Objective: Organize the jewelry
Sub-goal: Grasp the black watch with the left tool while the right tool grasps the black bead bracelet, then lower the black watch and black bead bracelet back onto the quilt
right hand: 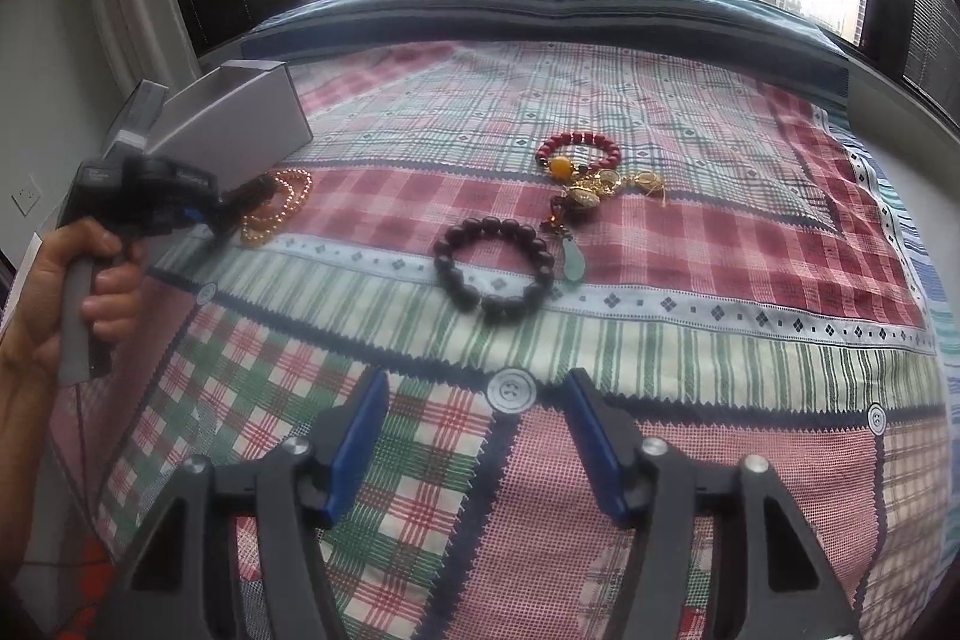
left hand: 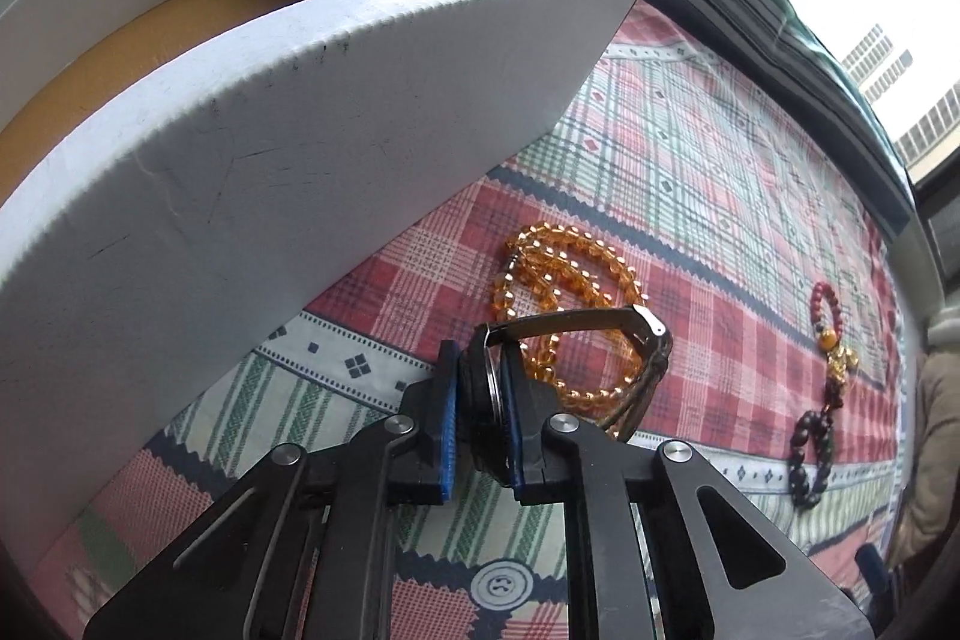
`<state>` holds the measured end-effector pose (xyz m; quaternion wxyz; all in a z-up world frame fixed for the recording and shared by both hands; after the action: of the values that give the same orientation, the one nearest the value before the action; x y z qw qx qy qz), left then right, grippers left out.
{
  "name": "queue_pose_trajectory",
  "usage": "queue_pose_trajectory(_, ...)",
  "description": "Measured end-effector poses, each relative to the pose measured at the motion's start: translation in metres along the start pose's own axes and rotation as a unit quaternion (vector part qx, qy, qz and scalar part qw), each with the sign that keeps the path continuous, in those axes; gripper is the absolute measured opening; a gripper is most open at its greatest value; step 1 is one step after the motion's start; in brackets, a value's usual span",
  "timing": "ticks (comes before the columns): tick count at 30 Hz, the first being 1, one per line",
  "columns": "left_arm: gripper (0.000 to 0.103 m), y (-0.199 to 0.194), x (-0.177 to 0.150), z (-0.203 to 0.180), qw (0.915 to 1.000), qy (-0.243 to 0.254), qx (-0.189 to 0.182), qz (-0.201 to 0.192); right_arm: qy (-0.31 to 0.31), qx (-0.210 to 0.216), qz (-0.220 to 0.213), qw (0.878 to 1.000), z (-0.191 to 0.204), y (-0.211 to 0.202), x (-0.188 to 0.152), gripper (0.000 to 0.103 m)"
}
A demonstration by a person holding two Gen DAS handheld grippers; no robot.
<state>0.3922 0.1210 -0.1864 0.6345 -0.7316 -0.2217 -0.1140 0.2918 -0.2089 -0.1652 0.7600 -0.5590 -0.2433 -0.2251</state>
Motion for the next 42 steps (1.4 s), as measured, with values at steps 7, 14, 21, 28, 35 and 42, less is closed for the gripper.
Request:
queue_pose_trajectory(7, 0.011, -0.037, -0.044, -0.013, 0.9979, 0.056, -0.029, 0.016, -0.058, 0.024, 0.047, 0.997, 0.015, 0.060, 0.031, 0.060)
queue_pose_trajectory(14, 0.011, -0.050, -0.085, -0.054, 0.9886, 0.125, -0.067, 0.049, -0.103, 0.000, 0.065, 0.993, 0.030, 0.097, 0.035, 0.022)
queue_pose_trajectory(21, 0.012, -0.052, -0.112, -0.076, 0.9842, 0.156, -0.062, 0.056, -0.103, 0.015, 0.115, 0.988, 0.032, 0.064, 0.002, 0.013)
queue_pose_trajectory(28, 0.027, -0.057, -0.134, -0.082, 0.9824, 0.172, -0.050, 0.055, -0.094, 0.014, 0.138, 0.986, 0.028, 0.013, -0.056, 0.013)
queue_pose_trajectory(35, 0.069, -0.089, -0.147, -0.071, 0.9849, 0.170, -0.026, 0.023, -0.024, 0.024, 0.100, 0.994, 0.007, -0.029, -0.072, 0.032)
queue_pose_trajectory(42, 0.088, -0.100, -0.164, -0.056, 0.9861, 0.164, 0.019, 0.012, 0.001, -0.021, 0.075, 0.997, -0.016, -0.048, -0.082, 0.063)
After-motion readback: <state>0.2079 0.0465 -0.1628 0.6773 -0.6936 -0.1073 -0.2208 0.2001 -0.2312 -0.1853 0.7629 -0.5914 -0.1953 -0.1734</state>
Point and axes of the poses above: each gripper's, at about its wrist camera, not at the fingertips, and y roughly the way its jaws point, z to its left, x to its top, the point moved 3 cm from there along y, roughly the way its jaws point, and after that the axes turned 13 degrees about y, right-handed, at the moved point
